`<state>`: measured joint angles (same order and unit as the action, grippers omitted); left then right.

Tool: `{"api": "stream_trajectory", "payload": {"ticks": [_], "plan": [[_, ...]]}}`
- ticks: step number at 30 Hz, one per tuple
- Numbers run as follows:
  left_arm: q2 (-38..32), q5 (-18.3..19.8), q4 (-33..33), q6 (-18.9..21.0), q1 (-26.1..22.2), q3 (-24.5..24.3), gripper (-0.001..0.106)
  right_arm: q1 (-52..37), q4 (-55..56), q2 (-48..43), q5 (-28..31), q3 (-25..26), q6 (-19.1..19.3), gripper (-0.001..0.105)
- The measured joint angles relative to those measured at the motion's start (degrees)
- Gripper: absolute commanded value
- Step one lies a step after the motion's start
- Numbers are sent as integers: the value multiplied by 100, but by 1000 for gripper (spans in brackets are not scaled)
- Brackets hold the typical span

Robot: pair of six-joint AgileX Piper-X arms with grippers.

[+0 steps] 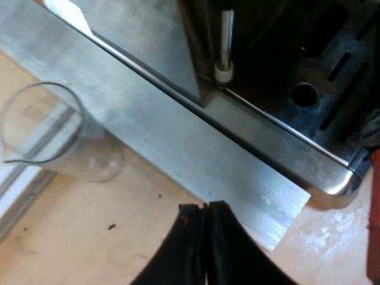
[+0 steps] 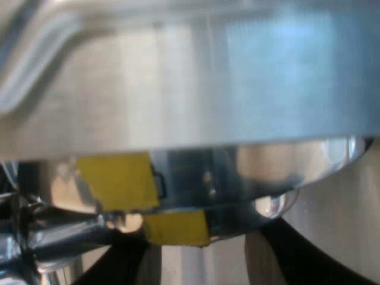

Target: Put the handle in the coffee machine

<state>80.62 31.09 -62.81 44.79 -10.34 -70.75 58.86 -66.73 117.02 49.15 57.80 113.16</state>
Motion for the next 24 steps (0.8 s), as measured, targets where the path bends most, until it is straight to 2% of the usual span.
{"api": "stream_trajectory", "payload": {"ticks": [4,11,14,24], "plan": [[247,-197,0,-22,163,0,1,0,0,0,0,0,0,36],[334,-246,-12,-23,287,0,1,0,0,0,0,0,0,36],[334,-246,-366,-62,439,0,1,0,-9,0,0,0,0,36],[334,297,-1115,-85,497,0,1,0,-9,0,0,0,0,36]]}}
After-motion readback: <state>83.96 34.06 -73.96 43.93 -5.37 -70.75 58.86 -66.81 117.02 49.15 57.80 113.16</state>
